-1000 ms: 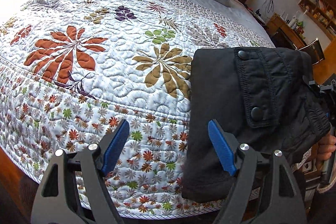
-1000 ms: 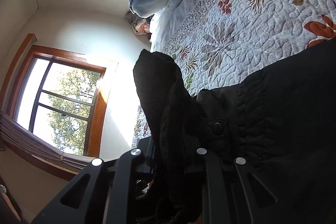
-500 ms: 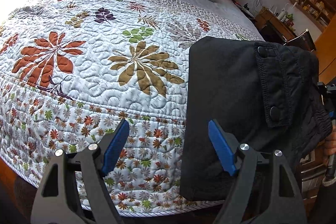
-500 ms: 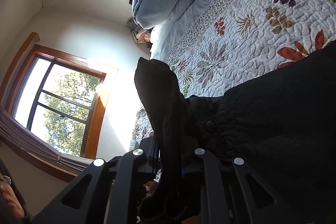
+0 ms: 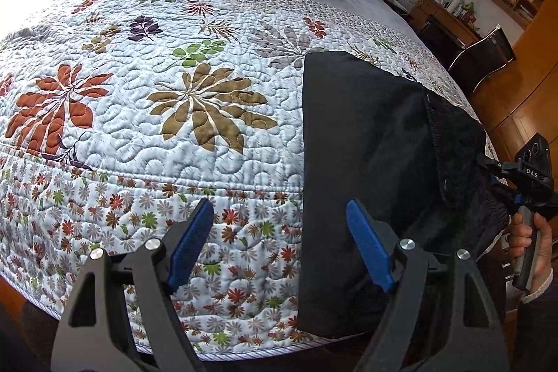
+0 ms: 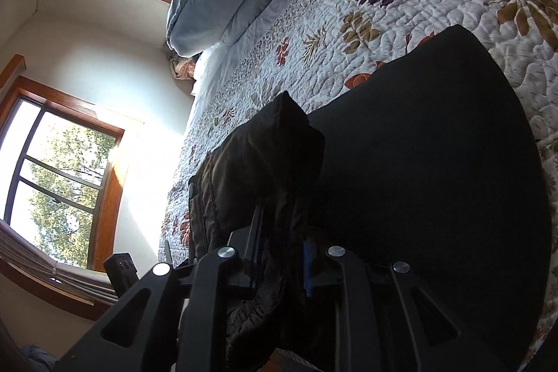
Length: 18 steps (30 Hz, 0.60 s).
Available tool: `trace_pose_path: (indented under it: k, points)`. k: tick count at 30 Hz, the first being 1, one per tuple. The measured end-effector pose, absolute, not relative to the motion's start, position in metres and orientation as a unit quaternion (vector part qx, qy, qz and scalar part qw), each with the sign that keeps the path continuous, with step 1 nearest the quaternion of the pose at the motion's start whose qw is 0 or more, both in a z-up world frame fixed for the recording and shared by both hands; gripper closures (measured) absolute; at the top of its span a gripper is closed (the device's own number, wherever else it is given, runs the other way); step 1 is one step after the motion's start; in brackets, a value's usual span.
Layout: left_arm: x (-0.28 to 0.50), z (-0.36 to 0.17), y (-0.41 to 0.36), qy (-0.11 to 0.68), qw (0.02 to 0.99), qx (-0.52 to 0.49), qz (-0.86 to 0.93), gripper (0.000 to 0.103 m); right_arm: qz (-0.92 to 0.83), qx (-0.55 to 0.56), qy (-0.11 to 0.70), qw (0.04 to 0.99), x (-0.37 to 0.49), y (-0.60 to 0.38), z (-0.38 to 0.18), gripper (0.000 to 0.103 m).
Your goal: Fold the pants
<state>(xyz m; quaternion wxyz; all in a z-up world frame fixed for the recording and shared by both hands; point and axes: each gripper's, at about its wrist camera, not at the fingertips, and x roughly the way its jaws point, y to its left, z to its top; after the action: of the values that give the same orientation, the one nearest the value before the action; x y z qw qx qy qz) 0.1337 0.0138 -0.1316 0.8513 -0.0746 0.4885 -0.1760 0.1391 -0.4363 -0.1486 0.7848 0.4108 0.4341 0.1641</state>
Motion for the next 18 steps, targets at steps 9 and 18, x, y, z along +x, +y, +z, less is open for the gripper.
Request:
trace_pose_path:
  k: [9, 18]
  points:
    - [0.136, -0.137, 0.019, 0.493, 0.85, -0.083, -0.169, 0.024, 0.204, 0.367, 0.46, 0.783, 0.153, -0.417, -0.146, 0.046]
    - [0.141, -0.15, 0.025, 0.507, 0.843, -0.084, -0.156, 0.024, 0.234, 0.306, 0.468, 0.796, 0.161, -0.388, -0.141, 0.075]
